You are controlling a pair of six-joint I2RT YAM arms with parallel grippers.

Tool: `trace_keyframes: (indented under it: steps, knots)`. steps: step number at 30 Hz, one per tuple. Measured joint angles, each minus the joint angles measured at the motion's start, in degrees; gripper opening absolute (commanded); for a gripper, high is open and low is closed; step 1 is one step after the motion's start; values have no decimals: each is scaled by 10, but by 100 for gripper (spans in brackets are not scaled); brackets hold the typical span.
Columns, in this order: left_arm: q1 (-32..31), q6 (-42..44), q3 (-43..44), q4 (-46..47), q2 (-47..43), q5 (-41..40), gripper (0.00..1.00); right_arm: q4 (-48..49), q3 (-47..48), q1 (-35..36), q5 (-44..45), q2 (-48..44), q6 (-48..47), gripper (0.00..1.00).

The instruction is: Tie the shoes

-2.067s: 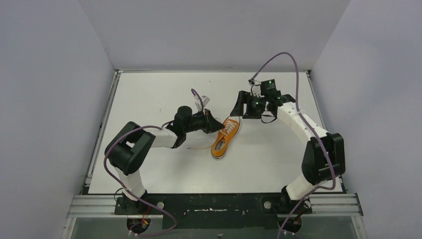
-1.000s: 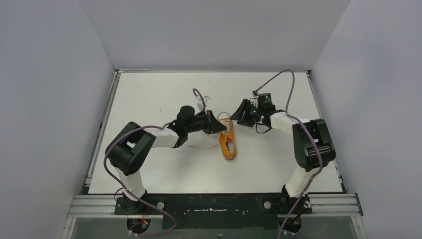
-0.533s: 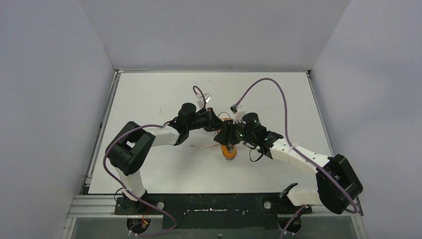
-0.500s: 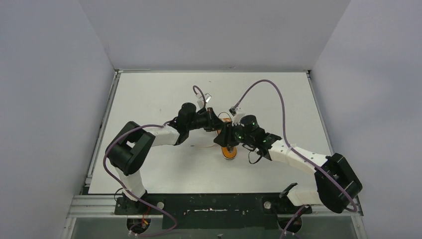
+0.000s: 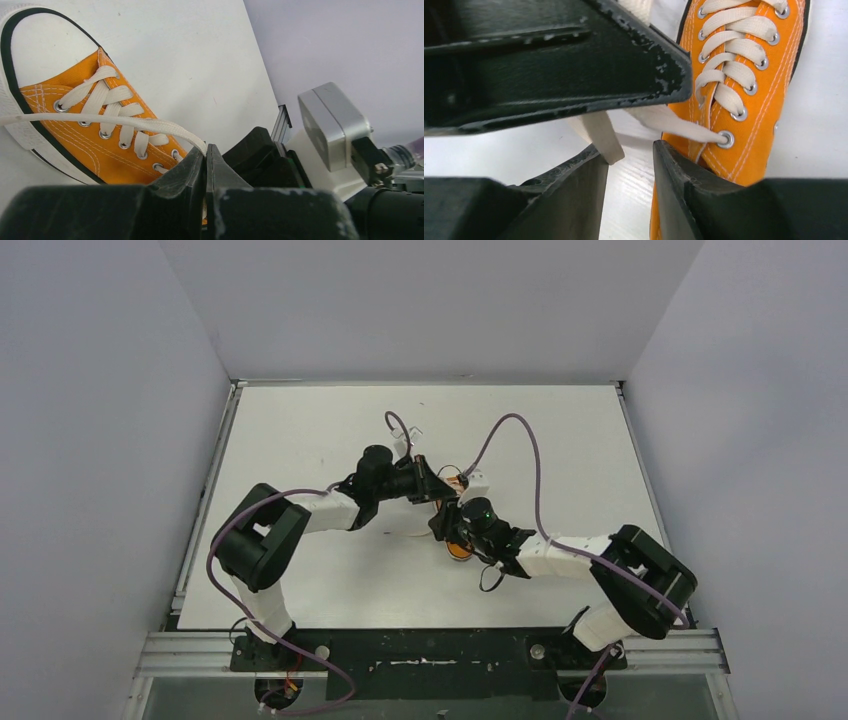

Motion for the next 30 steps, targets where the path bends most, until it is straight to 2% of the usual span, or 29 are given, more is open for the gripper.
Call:
trace_keyframes:
  steps: [6,10,11,13,16,21,25,30]
  knots:
    - [11,-9,0,-2,0,4,0,86,0,4,21,59,8,37]
    - [24,-7,0,-13,-3,11,0,127,0,10,25,83,-2,5]
    - [26,-5,0,-16,-5,14,0,127,0,11,26,87,-4,0]
    - [27,-3,0,-19,-5,17,0,108,2,11,27,85,3,0]
    - [27,2,0,-19,-5,18,0,8,13,11,19,43,23,0]
    - [26,5,-5,-18,-7,19,0,-266,78,-30,-68,-80,47,0]
    - [25,0,-10,-15,-7,28,0,-441,163,-81,-109,-95,4,5]
    - [21,-5,-10,-7,-10,33,0,-580,273,-93,-109,-72,-92,5]
